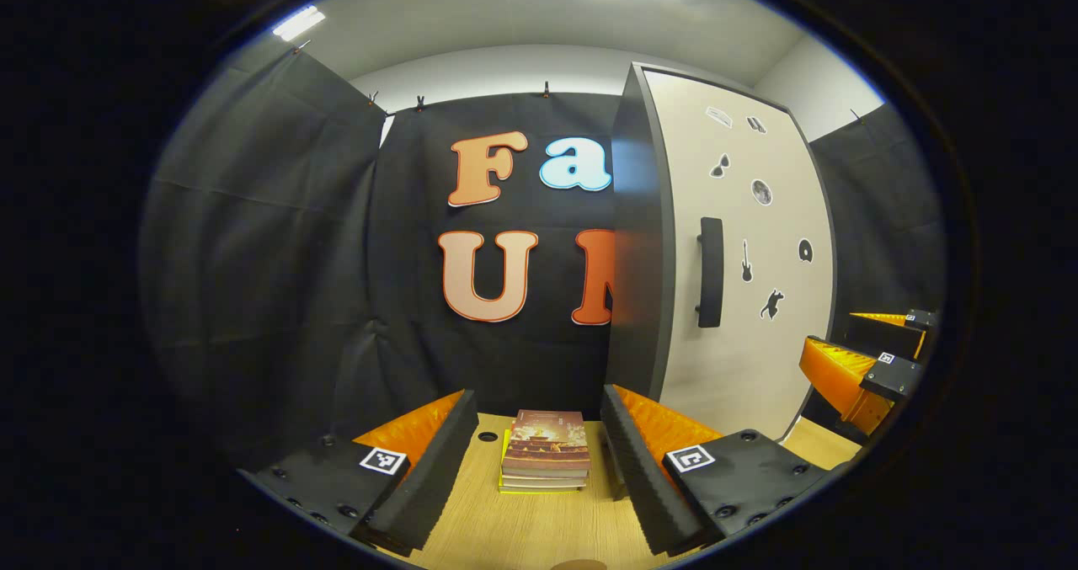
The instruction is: Open the cabinet door with the right hand, grasp the bottle in the cabinet with the left hand and place it on the coaster, then close the cabinet door with the right hand.
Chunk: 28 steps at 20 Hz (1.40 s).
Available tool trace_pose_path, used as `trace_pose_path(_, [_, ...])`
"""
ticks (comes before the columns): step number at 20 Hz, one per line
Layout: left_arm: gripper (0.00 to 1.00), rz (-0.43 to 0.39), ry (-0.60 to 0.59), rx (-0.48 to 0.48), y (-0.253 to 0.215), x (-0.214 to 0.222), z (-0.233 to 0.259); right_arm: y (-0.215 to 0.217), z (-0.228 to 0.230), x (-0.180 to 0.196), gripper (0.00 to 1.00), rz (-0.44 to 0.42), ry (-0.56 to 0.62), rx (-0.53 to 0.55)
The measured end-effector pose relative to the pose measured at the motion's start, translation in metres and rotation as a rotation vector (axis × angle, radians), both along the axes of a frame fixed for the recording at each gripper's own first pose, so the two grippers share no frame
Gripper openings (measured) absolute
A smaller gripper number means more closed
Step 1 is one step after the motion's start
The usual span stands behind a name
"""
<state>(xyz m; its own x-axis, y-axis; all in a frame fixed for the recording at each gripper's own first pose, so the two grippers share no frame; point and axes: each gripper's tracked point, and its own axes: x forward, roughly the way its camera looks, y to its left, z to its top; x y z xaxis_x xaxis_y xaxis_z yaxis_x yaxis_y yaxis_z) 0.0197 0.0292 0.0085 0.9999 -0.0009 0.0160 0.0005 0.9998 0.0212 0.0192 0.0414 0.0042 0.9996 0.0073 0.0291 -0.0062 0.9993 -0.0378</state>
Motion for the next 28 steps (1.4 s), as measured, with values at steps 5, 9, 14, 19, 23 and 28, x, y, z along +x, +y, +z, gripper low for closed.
trace_pose_path(5, [0.96, -0.007, 0.003, -0.004, 0.001, 0.006, -0.002, 0.005, 0.005, 0.012, 0.95, 0.001, -0.006, 0.011])
trace_pose_path(9, [0.96, -0.019, 0.015, -0.002, 0.000, 0.011, -0.009, 0.015, 0.015, 0.037, 0.95, 0.025, -0.001, 0.046])
trace_pose_path(14, [0.99, -0.017, 0.022, -0.006, 0.008, 0.018, -0.012, 0.022, 0.023, 0.076, 0.94, 0.023, 0.006, 0.092])
trace_pose_path(19, [0.99, -0.010, 0.035, -0.020, 0.020, 0.032, -0.020, 0.028, 0.021, 0.115, 0.91, 0.017, 0.019, 0.087])
trace_pose_path(23, [0.96, -0.013, 0.050, -0.015, 0.030, 0.046, -0.027, 0.030, 0.014, 0.147, 0.84, -0.012, 0.030, 0.071])
trace_pose_path(28, [0.96, -0.036, 0.058, -0.009, 0.041, 0.068, -0.030, 0.036, 0.007, 0.174, 0.68, -0.034, 0.057, 0.100])
